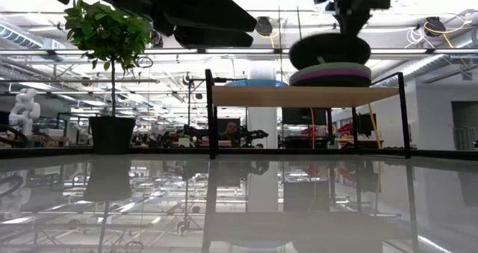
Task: Place and stack plates onto a shelf
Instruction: Stack the black plate on top of the light green plate on the shelf
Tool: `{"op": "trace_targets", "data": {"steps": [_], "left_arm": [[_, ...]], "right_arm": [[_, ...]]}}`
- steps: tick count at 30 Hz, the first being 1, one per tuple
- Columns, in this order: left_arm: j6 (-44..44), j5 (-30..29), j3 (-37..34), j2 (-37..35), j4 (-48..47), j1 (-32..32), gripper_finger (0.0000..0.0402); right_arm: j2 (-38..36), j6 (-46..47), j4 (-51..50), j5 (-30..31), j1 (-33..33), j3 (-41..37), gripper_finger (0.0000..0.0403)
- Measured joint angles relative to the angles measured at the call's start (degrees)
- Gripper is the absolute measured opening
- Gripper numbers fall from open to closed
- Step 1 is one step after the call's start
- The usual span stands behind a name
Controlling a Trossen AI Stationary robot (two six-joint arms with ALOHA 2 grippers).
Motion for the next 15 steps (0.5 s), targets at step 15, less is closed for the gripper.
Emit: {"op": "trace_targets", "data": {"steps": [15], "left_arm": [[-1.0,0.0,0.0,0.0,0.0,-1.2,0.0271]], "right_arm": [[0.0,0.0,5.3,4.3,-1.9,-4.7,0.0051]]}}
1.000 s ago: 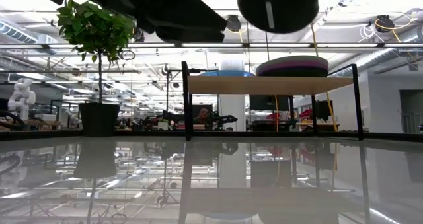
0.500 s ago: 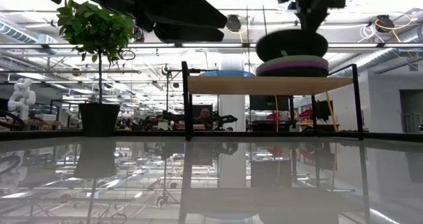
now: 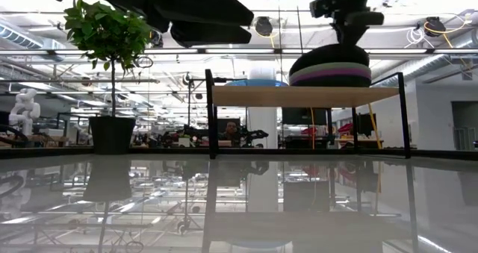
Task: Place and stack plates onto a shelf
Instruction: Stack the black plate on top of the light green plate on the shelf, then stack the pink plate on top of the blue plate on the shelf
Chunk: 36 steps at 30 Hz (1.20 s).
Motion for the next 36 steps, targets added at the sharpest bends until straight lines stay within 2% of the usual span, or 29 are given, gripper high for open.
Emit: {"op": "trace_targets", "data": {"steps": [7,14,20,27,32,36], "left_arm": [[-0.4,0.0,0.0,0.0,-0.1,-0.2,0.0271],[-1.9,0.0,0.0,0.0,-0.4,-0.5,0.0271],[-1.7,0.0,0.0,0.0,-0.9,-1.7,0.0271],[-2.4,0.0,0.0,0.0,-1.2,-2.4,0.0271],[-3.5,0.0,0.0,0.0,-2.1,-3.4,0.0271],[-3.9,0.0,0.0,0.0,-2.1,-4.5,0.0271]], "right_arm": [[-1.6,6.9,0.0,0.0,2.8,0.0,0.0088],[-5.8,19.0,-0.1,-1.1,12.1,0.0,0.0126],[-8.2,35.9,0.6,-13.0,27.2,0.0,0.0143],[-4.7,51.9,0.2,-18.9,46.1,-0.1,0.0143],[-1.9,59.6,1.5,-26.0,54.0,-5.3,0.0144],[-1.0,61.4,8.8,-30.5,57.3,-13.6,0.0141]]}}
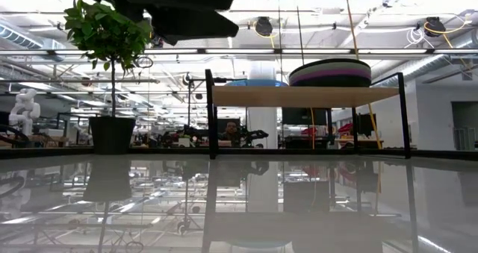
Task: Place and stack plates onto a shelf
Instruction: Stack the pink plate on top of the blue plate on the shelf
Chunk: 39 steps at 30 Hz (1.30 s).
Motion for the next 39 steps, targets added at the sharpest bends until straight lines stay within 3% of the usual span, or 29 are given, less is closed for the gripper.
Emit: {"op": "trace_targets", "data": {"steps": [8,16,24,31,39], "left_arm": [[-2.0,0.0,0.0,0.0,0.2,-1.0,0.0271],[-2.3,0.0,0.0,0.0,-1.1,-1.5,0.0271],[-1.8,0.0,0.0,0.0,-1.3,-0.6,0.0271],[-1.5,0.0,0.0,0.0,-2.0,1.0,0.0271],[-1.2,-0.1,0.0,0.0,-3.0,2.1,0.0271]], "right_arm": [[0.0,-3.7,24.9,-8.2,0.1,-19.8,0.0122],[0.0,-4.4,38.7,-16.3,-1.4,-32.5,0.0102],[-0.1,-6.1,41.0,-16.7,-1.4,-33.9,0.0075],[-0.1,-8.7,41.2,-20.3,-1.9,-33.9,0.0008],[-2.5,-9.0,40.9,-20.5,-5.5,-31.4,0.0001]]}}
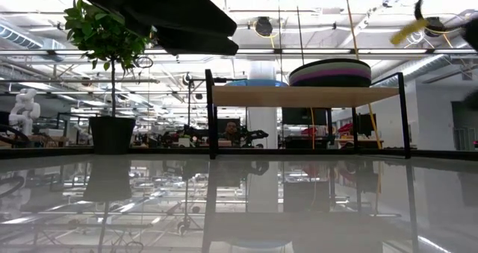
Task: Place and stack plates onto a shelf
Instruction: Stack the pink plate on top of the blue plate on the shelf
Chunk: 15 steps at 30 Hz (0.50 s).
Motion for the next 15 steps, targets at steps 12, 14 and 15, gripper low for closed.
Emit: {"op": "trace_targets", "data": {"steps": [12,14,15], "left_arm": [[8.6,0.0,0.0,0.0,2.2,0.0,0.0271],[8.9,0.0,0.0,0.0,2.2,0.1,0.0271],[9.4,0.0,0.0,0.0,2.3,0.1,0.0271]], "right_arm": [[-7.7,-6.9,-10.8,8.8,-10.2,8.7,0.0000],[-8.1,-8.4,-10.4,9.9,-11.9,8.9,0.0000],[-8.3,-8.8,-10.3,10.6,-12.8,8.9,0.0000]]}}
